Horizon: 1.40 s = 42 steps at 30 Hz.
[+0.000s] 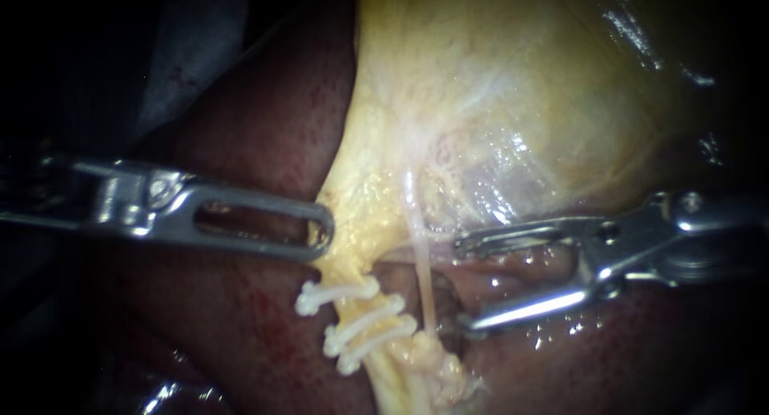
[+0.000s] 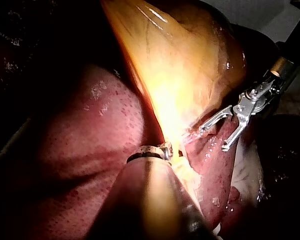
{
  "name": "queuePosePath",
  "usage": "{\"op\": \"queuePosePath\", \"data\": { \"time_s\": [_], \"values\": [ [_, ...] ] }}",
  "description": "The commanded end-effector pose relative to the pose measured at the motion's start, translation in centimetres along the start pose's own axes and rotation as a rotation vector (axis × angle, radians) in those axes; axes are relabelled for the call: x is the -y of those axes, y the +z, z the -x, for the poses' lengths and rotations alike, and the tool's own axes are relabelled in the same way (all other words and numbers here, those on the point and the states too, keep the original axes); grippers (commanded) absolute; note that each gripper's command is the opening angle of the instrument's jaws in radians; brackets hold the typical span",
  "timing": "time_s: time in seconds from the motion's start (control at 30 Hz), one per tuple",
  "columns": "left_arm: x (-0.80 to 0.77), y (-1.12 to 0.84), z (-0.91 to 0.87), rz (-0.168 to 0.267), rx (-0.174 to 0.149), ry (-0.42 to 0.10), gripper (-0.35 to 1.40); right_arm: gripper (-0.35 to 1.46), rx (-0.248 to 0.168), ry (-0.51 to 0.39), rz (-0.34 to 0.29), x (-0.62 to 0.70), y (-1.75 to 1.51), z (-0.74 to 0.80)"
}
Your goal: Going back third clip left tube
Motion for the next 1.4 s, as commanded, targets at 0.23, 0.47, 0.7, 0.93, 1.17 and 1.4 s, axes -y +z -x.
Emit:
{"op": "queuePosePath", "data": {
  "time_s": [0.23,0.47,0.7,0.93,1.17,1.4],
  "values": [
    [0.01,0.01,0.00,0.001,0.001,-0.001,-0.35,0.53,-0.019,-0.024,0.048,-0.02,-0.52,-0.21],
    [0.02,0.01,0.00,0.001,0.001,-0.001,-0.35,0.55,-0.029,-0.029,0.084,-0.03,-0.73,-0.29],
    [0.00,0.10,-0.02,0.005,0.005,0.000,-0.35,0.55,-0.030,-0.028,0.088,-0.02,-0.74,-0.28],
    [-0.05,0.42,-0.01,0.003,0.001,0.002,-0.35,0.55,-0.030,-0.028,0.087,-0.02,-0.75,-0.28],
    [0.04,0.83,-0.07,-0.008,-0.015,0.006,-0.35,0.55,-0.030,-0.028,0.087,-0.02,-0.75,-0.28],
    [0.08,0.91,-0.07,-0.014,-0.014,0.007,-0.35,0.55,-0.030,-0.028,0.087,-0.02,-0.76,-0.27]
  ]
}}
